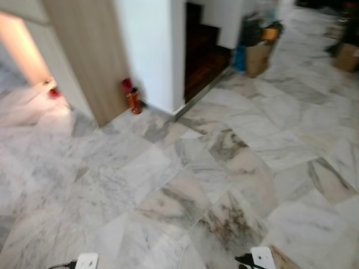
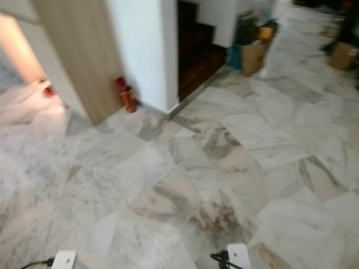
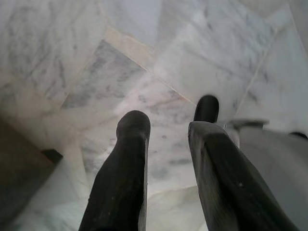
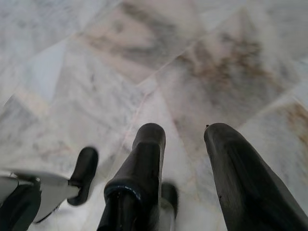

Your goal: Move the pillow to the sofa from floor

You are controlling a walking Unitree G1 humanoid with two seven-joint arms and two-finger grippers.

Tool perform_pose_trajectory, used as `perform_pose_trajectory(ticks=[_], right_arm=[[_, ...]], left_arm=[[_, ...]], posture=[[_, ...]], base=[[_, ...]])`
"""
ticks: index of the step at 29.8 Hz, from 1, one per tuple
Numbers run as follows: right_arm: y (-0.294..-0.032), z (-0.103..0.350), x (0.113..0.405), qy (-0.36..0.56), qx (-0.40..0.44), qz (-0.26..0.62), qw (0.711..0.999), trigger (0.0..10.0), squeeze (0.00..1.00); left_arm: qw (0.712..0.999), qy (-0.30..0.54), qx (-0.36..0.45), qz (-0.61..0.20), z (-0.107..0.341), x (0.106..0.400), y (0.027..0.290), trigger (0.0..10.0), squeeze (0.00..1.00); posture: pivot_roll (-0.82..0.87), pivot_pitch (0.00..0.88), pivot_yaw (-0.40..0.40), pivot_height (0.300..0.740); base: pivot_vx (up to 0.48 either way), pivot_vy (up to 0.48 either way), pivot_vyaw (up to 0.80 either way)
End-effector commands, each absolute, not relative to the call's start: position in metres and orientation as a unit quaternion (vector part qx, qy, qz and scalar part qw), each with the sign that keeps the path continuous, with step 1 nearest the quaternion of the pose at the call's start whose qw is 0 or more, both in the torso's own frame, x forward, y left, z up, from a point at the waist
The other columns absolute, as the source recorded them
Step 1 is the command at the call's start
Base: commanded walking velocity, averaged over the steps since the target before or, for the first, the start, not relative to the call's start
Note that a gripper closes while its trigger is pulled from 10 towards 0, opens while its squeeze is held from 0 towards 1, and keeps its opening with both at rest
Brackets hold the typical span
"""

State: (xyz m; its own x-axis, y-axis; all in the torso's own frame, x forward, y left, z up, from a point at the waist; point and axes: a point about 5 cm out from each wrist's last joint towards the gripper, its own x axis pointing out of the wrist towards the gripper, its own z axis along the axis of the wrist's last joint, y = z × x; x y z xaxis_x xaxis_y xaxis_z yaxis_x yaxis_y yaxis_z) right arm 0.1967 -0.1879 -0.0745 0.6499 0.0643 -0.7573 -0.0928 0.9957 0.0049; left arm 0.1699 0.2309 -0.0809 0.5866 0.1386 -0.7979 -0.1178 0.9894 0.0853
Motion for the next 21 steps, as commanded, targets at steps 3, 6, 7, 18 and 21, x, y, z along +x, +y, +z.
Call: perform_pose_trajectory(ticks=[3, 6, 7, 18, 21], right_arm=[[-0.1917, -0.0787, 0.1881, 0.431, -0.02, 0.043, 0.901, 10.0, 0.0], [-0.1914, -0.0787, 0.1882, 0.431, -0.02, 0.043, 0.901, 10.0, 0.0], [-0.1908, -0.0787, 0.1883, 0.431, -0.02, 0.044, 0.901, 10.0, 0.0], [-0.1871, -0.0799, 0.1869, 0.435, -0.021, 0.057, 0.898, 10.0, 0.0], [-0.187, -0.08, 0.1867, 0.436, -0.02, 0.057, 0.898, 10.0, 0.0]], left_arm=[[0.883, 0.463, 0.003, 0.077, -0.0859, 0.1605, 0.2283, 10.0, 0.0], [0.882, 0.465, 0.002, 0.078, -0.0863, 0.1597, 0.2282, 10.0, 0.0], [0.882, 0.465, 0.002, 0.08, -0.0865, 0.1592, 0.2285, 10.0, 0.0], [0.881, 0.466, 0.002, 0.083, -0.0867, 0.1581, 0.2296, 10.0, 0.0], [0.881, 0.466, -0.003, 0.083, -0.087, 0.1574, 0.2295, 10.0, 0.0]], posture=[[0.0, 0.109, 0.014, 0.74], [0.0, 0.108, 0.014, 0.74], [0.0, 0.108, 0.014, 0.74], [0.0, 0.108, 0.015, 0.74], [0.0, 0.106, 0.016, 0.74]], base=[[0.0, 0.0, 0.8], [0.0, 0.0, 0.8], [0.0, 0.0, 0.8], [0.0, 0.0, 0.8], [0.0, 0.0, 0.8]])
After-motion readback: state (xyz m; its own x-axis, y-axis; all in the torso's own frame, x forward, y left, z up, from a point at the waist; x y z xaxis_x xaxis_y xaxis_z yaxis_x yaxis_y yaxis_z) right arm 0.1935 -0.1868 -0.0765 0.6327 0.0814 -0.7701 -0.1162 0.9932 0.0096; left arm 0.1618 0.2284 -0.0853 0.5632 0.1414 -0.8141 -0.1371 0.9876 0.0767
